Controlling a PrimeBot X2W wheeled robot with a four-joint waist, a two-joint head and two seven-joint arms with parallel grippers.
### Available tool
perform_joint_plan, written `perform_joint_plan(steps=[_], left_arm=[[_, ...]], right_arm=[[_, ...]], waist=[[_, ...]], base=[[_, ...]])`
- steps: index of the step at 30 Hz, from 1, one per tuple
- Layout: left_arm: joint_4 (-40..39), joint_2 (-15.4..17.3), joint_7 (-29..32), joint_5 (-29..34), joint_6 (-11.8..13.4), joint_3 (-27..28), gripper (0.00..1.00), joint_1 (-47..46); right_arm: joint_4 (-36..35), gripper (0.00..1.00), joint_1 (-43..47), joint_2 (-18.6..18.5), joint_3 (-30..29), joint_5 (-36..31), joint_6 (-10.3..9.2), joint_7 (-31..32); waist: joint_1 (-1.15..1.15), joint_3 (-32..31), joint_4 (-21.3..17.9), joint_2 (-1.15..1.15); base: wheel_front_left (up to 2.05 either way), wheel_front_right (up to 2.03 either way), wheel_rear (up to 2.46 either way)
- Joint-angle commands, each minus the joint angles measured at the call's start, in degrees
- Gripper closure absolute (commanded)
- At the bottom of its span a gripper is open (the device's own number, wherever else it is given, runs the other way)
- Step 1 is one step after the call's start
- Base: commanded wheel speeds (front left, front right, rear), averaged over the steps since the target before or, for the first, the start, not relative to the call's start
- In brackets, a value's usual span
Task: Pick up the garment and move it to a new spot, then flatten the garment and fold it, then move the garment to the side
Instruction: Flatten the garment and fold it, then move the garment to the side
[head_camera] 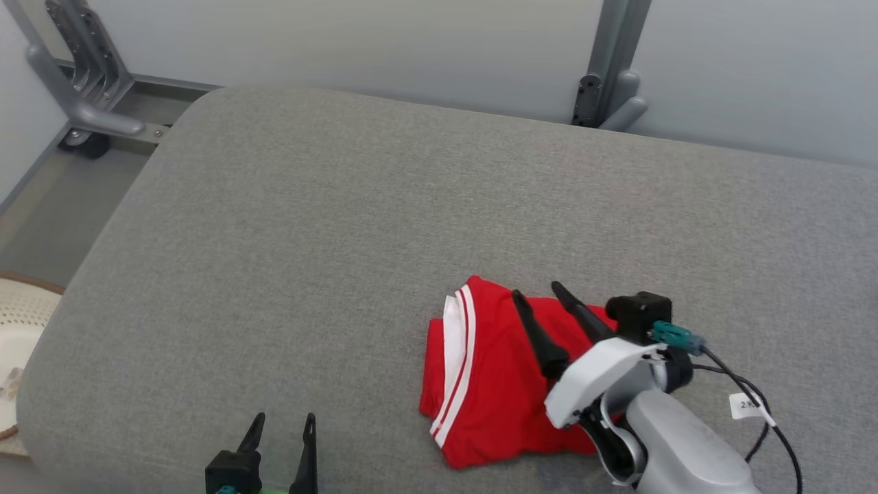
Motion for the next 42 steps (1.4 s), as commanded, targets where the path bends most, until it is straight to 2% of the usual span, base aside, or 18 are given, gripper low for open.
perform_joint_plan(steps=[1, 9, 18, 28, 42], left_arm=[[-0.7, 0.1, 0.0, 0.0, 0.3, 0.4, 0.0, 0.2], [-3.5, 0.1, 0.0, 0.1, 1.2, 3.6, 0.0, 0.7], [-5.1, 0.2, 0.0, 0.2, 1.0, 6.1, 0.0, 1.2], [-6.0, 0.2, 0.0, 0.7, 0.5, 7.6, 0.0, 2.1], [-6.3, 0.2, 0.0, 0.6, 0.2, 7.2, 0.0, 2.2]], right_arm=[[-0.8, 0.0, 1.8, -1.1, -2.0, -1.8, -0.03, -0.1], [-5.8, 0.0, 11.1, -2.4, -16.9, -10.9, -0.03, -0.1], [-9.6, 0.0, 18.0, -1.8, -25.0, -17.4, -0.03, -0.1], [-13.8, 0.0, 20.6, -0.5, -25.2, -20.6, -0.03, -0.1], [-14.8, 0.0, 20.4, -0.1, -23.8, -21.0, -0.03, -0.1]], waist=[[0.0, -1.1, -3.9, 0.0], [0.0, -2.5, -10.1, 0.0], [0.0, -2.7, -14.7, 0.0], [0.0, -3.6, -17.6, 0.0], [0.0, -3.3, -16.9, 0.0]], base=[[0.0, 0.0, 0.0], [0.0, 0.0, 0.0], [0.0, 0.0, 0.0], [0.0, 0.0, 0.0], [0.0, 0.0, 0.0]])
